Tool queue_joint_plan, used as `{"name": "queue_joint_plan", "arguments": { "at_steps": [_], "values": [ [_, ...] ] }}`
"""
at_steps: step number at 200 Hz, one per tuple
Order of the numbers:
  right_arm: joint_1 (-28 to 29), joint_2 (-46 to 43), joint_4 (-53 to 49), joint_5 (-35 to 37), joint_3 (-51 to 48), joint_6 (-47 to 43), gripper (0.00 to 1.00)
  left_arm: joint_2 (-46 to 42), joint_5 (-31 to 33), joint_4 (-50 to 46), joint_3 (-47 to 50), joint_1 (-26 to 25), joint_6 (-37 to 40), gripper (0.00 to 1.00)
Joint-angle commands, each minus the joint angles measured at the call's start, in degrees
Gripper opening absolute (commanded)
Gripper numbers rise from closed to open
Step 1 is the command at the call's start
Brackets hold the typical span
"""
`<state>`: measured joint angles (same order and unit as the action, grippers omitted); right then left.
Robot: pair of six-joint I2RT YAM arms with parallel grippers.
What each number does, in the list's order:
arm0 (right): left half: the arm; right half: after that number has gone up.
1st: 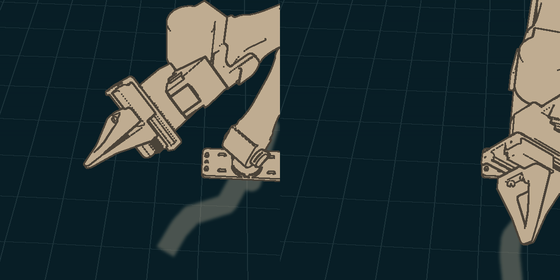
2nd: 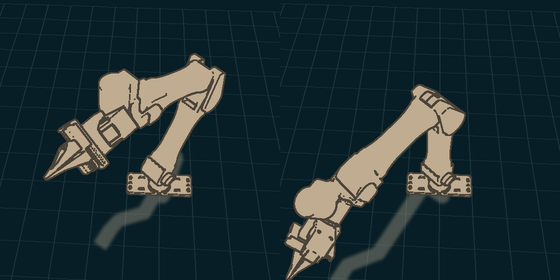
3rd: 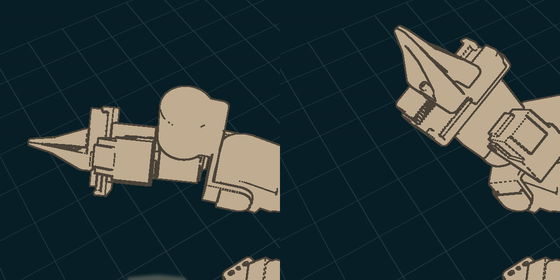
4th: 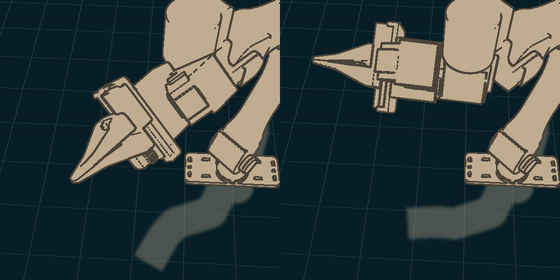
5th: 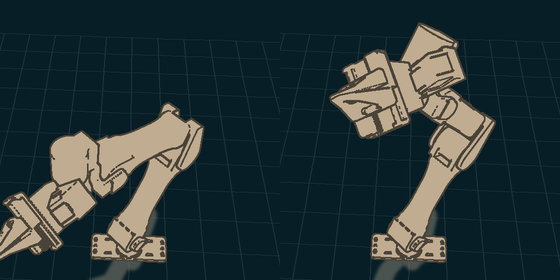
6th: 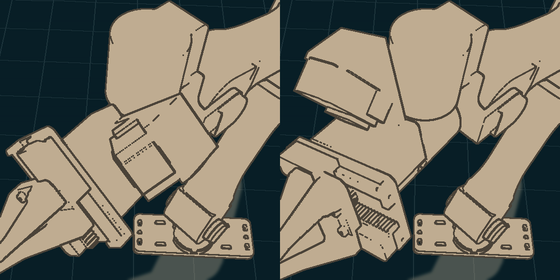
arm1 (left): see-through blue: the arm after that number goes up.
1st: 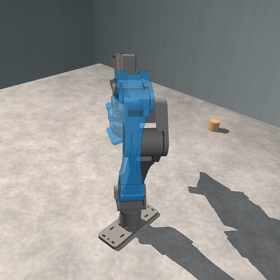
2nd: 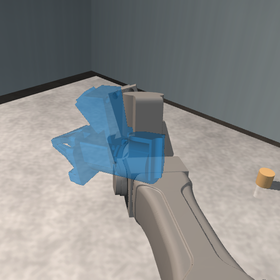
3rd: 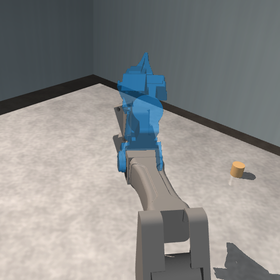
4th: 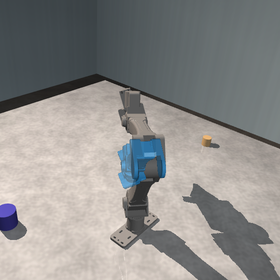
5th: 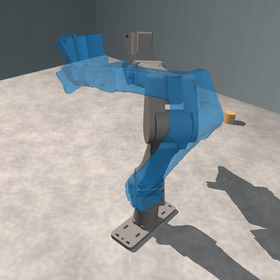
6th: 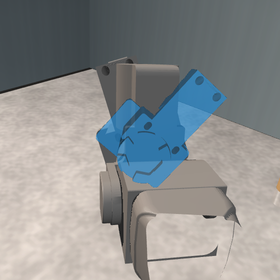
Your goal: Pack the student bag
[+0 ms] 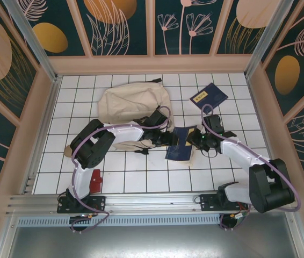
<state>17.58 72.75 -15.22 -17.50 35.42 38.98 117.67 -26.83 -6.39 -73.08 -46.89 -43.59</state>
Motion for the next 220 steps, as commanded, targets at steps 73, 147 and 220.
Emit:
{"name": "queue_joint_plan", "arguments": {
  "at_steps": [73, 147, 220],
  "values": [
    [0.2, -1.8, -7.1, 3.5, 4.7, -2.6, 0.15, -0.7, 0.9, 1.0, -1.8, -1.4, 2.2, 0.55],
    [-2.0, -4.8, -9.5, 0.7, 12.5, -8.6, 0.00, -10.0, -6.0, 5.9, -0.1, 2.4, 1.4, 0.78],
    [-4.9, -3.5, 0.4, -23.6, 16.9, -11.8, 0.00, -18.7, -9.4, 8.8, 6.9, 12.6, 3.9, 0.98]
  ]
}}
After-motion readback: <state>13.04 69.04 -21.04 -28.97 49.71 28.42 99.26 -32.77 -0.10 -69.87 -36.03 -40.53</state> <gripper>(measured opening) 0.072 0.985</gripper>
